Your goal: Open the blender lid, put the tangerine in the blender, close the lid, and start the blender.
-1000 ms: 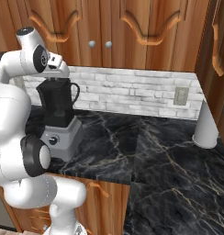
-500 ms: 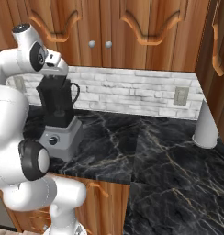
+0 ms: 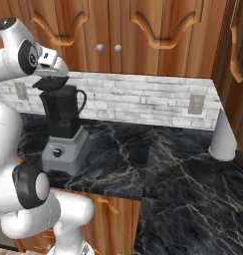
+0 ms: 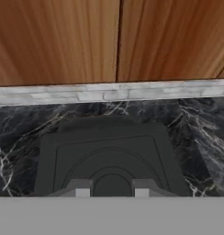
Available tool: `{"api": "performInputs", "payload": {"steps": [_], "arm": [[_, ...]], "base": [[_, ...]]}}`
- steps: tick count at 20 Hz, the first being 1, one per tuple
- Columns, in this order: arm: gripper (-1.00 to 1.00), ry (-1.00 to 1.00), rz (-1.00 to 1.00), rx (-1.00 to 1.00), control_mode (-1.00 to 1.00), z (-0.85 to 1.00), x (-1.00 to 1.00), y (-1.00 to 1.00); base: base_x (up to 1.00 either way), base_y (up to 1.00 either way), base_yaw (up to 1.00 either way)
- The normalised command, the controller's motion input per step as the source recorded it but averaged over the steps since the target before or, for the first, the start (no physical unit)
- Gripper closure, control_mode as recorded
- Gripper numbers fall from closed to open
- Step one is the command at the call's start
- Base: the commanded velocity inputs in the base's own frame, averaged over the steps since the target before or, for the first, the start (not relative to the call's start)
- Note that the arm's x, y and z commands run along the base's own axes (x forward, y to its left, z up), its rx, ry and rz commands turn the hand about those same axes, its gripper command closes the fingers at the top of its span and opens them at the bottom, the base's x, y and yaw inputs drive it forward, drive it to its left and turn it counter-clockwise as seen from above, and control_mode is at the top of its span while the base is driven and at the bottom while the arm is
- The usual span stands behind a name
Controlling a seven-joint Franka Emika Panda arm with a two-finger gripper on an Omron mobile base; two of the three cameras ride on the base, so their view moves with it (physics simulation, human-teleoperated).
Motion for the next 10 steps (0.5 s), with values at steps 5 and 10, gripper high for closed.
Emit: {"api": "performInputs", "payload": {"steps": [5, 10], "arm": [[1.0, -0.02, -0.11, 0.06, -1.0, 0.01, -0.47, -0.78], [1.0, 0.0, -0.17, 0.12, -1.0, -0.09, -0.45, -1.0]], "base": [[0.0, 0.0, 0.0], [0.0, 0.0, 0.0]]}}
